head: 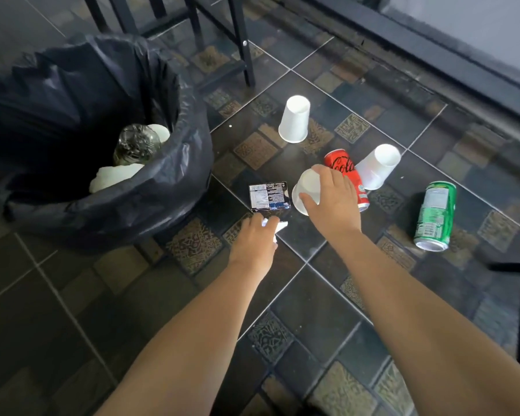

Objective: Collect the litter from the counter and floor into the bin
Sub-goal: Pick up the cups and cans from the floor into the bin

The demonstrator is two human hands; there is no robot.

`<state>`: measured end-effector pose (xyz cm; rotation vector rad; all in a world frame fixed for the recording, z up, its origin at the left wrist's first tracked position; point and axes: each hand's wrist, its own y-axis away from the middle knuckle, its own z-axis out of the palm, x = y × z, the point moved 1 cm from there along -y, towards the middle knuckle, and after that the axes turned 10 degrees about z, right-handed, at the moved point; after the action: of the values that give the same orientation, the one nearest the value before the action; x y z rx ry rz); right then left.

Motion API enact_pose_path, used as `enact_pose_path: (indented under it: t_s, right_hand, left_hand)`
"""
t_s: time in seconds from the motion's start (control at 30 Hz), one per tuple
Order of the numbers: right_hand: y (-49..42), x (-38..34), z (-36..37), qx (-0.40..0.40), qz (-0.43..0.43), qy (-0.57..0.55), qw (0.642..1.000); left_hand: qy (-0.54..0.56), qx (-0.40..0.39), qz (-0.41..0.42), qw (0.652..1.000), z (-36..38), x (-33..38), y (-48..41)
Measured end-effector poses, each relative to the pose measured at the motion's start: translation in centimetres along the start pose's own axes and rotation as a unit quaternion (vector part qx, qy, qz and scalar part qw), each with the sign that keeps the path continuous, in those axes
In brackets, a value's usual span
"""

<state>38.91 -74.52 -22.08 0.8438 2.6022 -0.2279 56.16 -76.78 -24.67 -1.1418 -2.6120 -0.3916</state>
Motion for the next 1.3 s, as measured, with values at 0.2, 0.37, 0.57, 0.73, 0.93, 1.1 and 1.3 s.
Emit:
enact_pose_path:
  t_s: [0.2, 0.37, 0.57, 0.73, 0.93, 1.1, 1.3]
  right_hand:
    - [0.4, -1.6, -3.0, 0.062, -0.016, -0.050, 0.997]
    - [0.4, -4.8, -5.8, 0.108, -0.008, -0.106, 0.988]
    - [0.0, -10.1, -8.5, 0.152, -0.024, -0.195, 0.969]
    - [-0.2, -16.2, -9.4, 0.177, -0.047, -0.280, 0.942]
    - [-0.1, -23.6, -7.8, 0.153, -0.137, -0.293, 0.934]
    - [-0.8, -27.7, -4.7, 0.052, -0.219, -0.182, 0.957]
    - [-2.4, -28.8, -2.9, -0.008, -0.172, -0.066, 0.983]
  left_hand:
    - [0.111, 0.161, 0.007, 0.981, -5.0, 0.7, -0.3]
    - [0.140, 0.285, 0.042, 0.947, -10.6, 2.0, -0.2]
    - [0.116, 0.403, 0.049, 0.907, -18.3, 0.2, 1.0]
    - [0.042, 0.427, -0.047, 0.902, -22.3, -6.0, 3.0]
    - [-0.011, 0.358, -0.187, 0.915, -23.5, -13.9, 5.7]
    - [-0.014, 0.286, -0.210, 0.935, -22.6, -17.1, 6.6]
    - [-0.036, 0.233, -0.225, 0.945, -22.4, -16.9, 6.3]
